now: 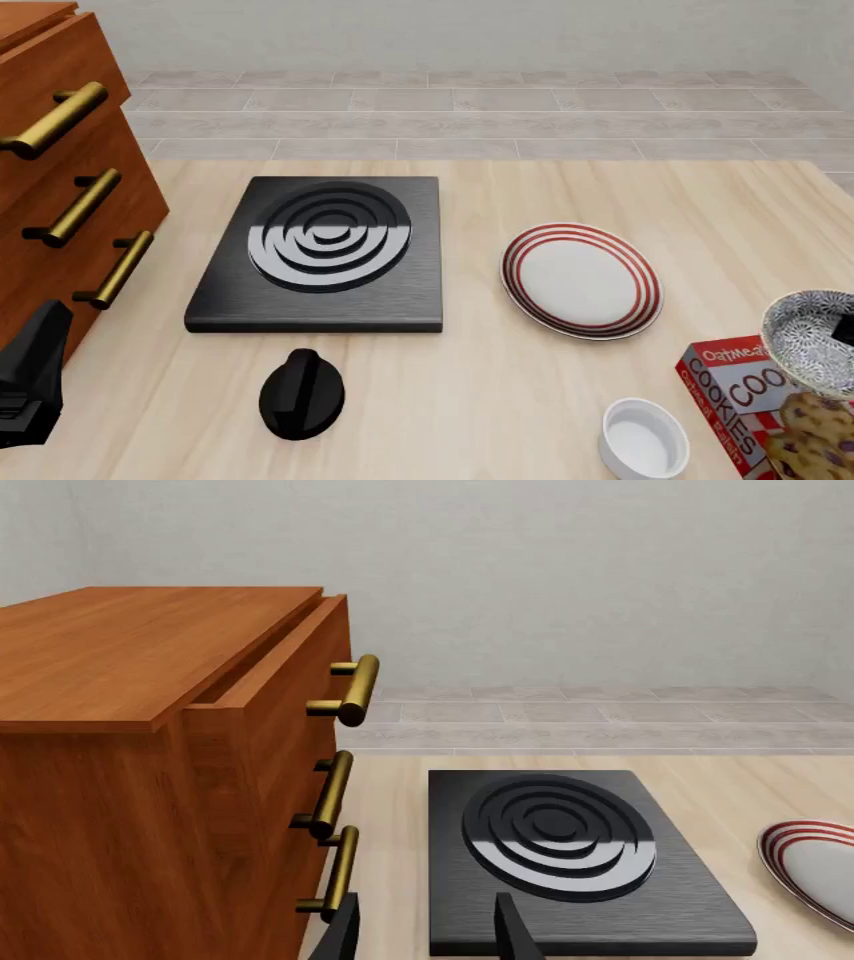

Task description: Pick the akita bowl on the cookies box and place it on the plate.

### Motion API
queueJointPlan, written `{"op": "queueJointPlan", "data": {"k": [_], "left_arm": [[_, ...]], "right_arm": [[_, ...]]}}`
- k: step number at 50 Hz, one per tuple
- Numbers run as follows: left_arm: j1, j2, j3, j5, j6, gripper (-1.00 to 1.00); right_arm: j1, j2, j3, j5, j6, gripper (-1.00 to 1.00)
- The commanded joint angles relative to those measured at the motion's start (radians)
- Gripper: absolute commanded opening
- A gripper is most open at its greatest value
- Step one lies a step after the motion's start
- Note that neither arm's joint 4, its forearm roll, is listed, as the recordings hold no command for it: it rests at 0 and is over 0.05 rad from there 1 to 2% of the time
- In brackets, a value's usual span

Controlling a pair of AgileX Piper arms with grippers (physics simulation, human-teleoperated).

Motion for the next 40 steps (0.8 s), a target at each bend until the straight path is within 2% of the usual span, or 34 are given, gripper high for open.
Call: {"op": "queueJointPlan", "data": {"k": [1, 4, 12, 26, 37, 40], "left_arm": [[0.0, 0.0, 0.0, 0.0, 0.0, 1.0], [0.0, 0.0, 0.0, 0.0, 0.0, 1.0], [0.0, 0.0, 0.0, 0.0, 0.0, 1.0], [0.0, 0.0, 0.0, 0.0, 0.0, 1.0], [0.0, 0.0, 0.0, 0.0, 0.0, 1.0], [0.0, 0.0, 0.0, 0.0, 0.0, 1.0]], "right_arm": [[0.105, -0.016, -0.093, 0.023, 0.089, -1.0], [0.146, 0.02, -0.121, -0.01, 0.112, -1.0], [0.208, 0.111, -0.207, -0.066, 0.119, -1.0], [0.276, 0.271, -0.319, -0.136, 0.131, -1.0], [0.324, 0.355, -0.364, -0.182, 0.155, -1.0], [0.34, 0.383, -0.36, -0.208, 0.177, -1.0]]}}
